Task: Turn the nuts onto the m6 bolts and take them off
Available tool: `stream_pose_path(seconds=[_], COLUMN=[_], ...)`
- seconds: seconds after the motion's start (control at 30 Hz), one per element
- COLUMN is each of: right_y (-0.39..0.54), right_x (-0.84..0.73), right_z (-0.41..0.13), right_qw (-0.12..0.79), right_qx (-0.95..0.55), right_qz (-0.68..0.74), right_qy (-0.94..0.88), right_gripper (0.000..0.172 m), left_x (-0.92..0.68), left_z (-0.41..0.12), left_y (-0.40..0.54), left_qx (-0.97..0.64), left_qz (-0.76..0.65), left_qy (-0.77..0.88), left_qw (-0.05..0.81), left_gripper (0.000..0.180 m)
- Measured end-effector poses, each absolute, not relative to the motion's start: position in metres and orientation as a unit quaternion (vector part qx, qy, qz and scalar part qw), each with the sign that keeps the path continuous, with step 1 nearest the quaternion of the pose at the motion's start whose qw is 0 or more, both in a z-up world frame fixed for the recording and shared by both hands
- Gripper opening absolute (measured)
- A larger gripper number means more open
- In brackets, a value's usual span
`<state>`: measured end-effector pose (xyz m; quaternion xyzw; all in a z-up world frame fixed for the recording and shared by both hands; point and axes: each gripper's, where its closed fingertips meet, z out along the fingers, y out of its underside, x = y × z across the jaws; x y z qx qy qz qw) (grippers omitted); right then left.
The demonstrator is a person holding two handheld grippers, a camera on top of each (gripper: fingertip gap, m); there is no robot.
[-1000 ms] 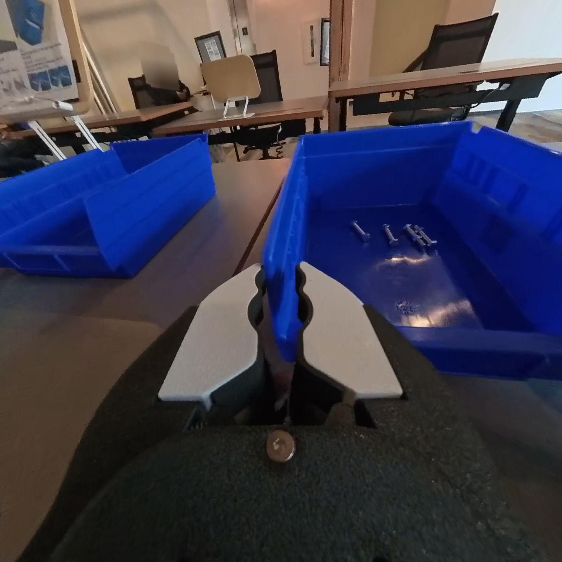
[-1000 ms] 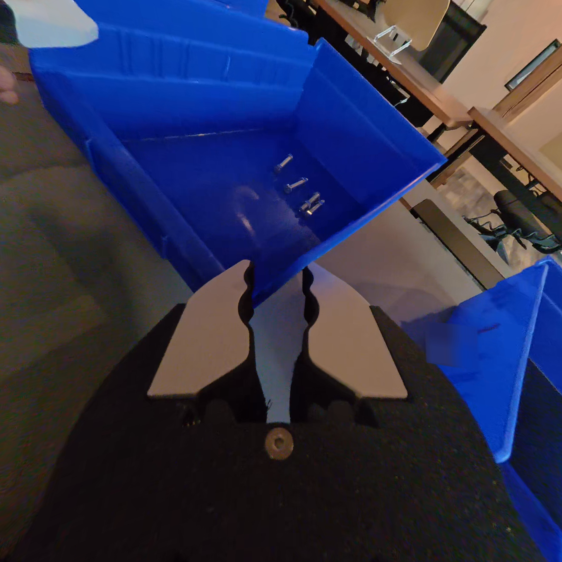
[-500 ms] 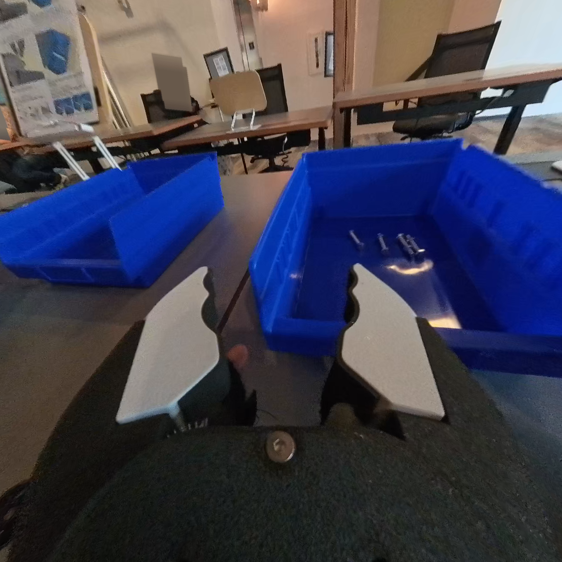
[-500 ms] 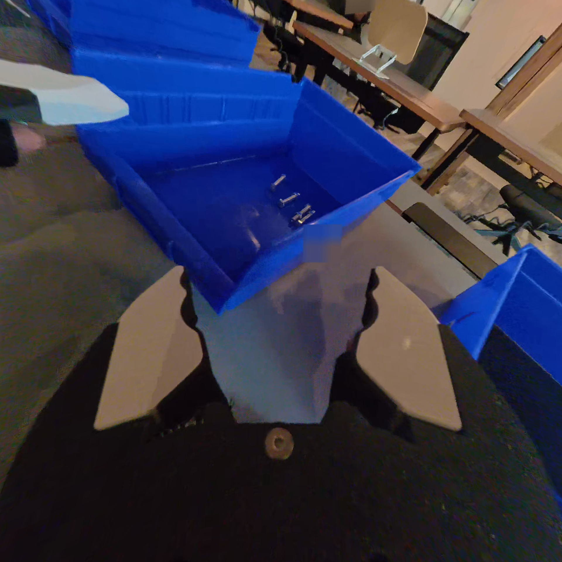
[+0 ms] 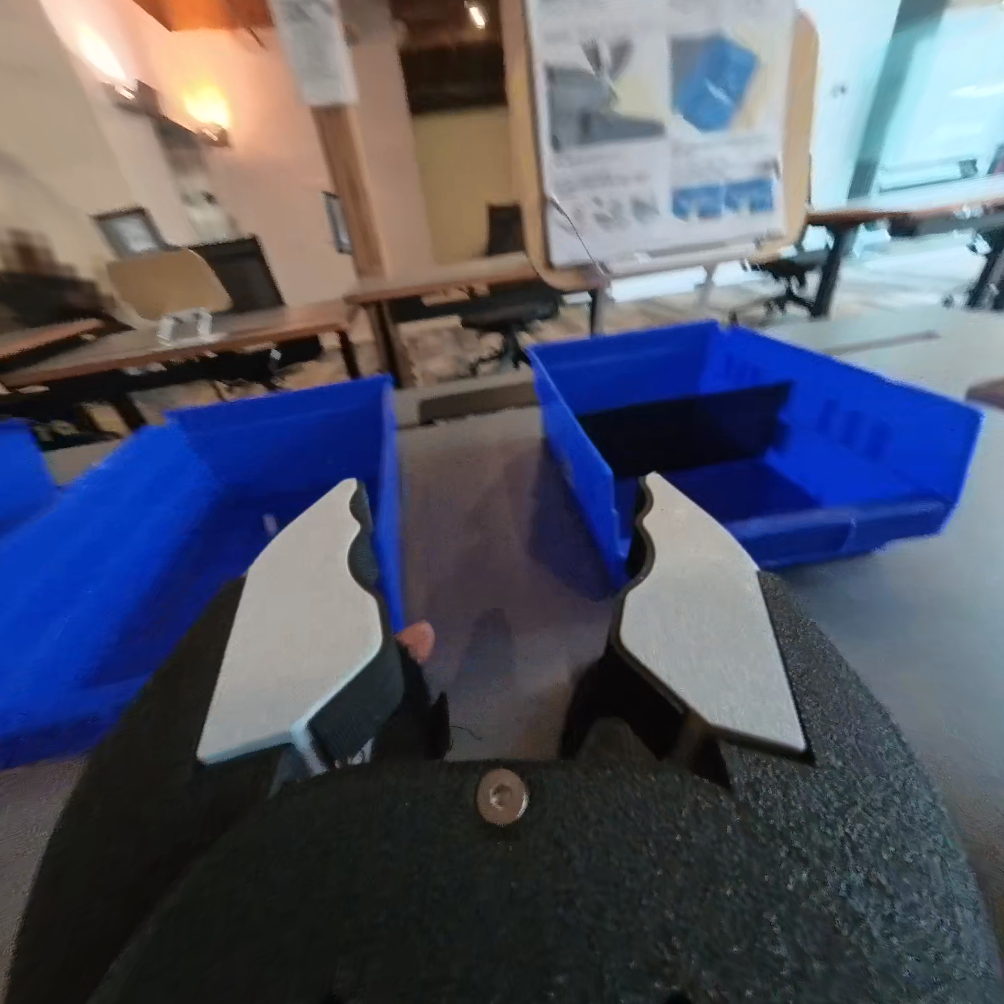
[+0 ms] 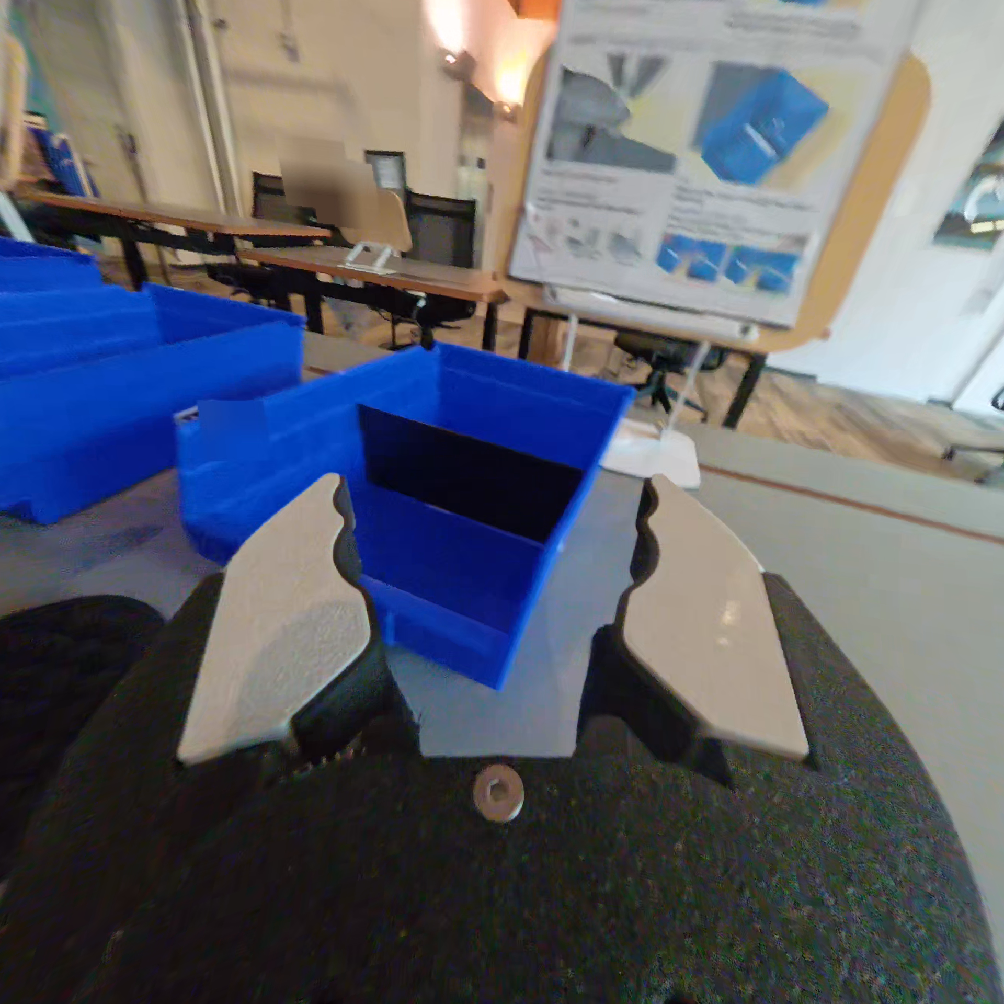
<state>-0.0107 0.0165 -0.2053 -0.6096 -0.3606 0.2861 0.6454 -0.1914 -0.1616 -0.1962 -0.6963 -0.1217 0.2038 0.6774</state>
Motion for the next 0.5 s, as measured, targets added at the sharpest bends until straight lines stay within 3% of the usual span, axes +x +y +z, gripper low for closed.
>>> stream_pose_path(seconds=[0.17,0.23,0.37,0.5], right_y=[0.053,0.060,0.067,0.071], right_x=[0.005,0.002,-0.009,-0.016], right_z=[-0.243,-0.254,-0.268,-0.276], right_qw=[0.616,0.599,0.563,0.538], right_qx=[-0.653,-0.663,-0.676,-0.688], right_qz=[0.254,0.239,0.232,0.224], right_qy=[-0.360,-0.380,-0.414,-0.433], right_gripper=[0.098,0.085,0.070,0.072], left_x=[-0.170,-0.171,-0.180,-0.187], left_z=[-0.250,-0.261,-0.253,-0.252], left_y=[-0.091,-0.074,-0.055,-0.049], left_qx=[-0.775,-0.794,-0.780,-0.774], left_qz=[0.104,0.084,0.095,0.118], left_qy=[-0.092,-0.089,-0.072,-0.060], left_qw=[0.617,0.596,0.615,0.619], left_gripper=[0.092,0.091,0.067,0.082])
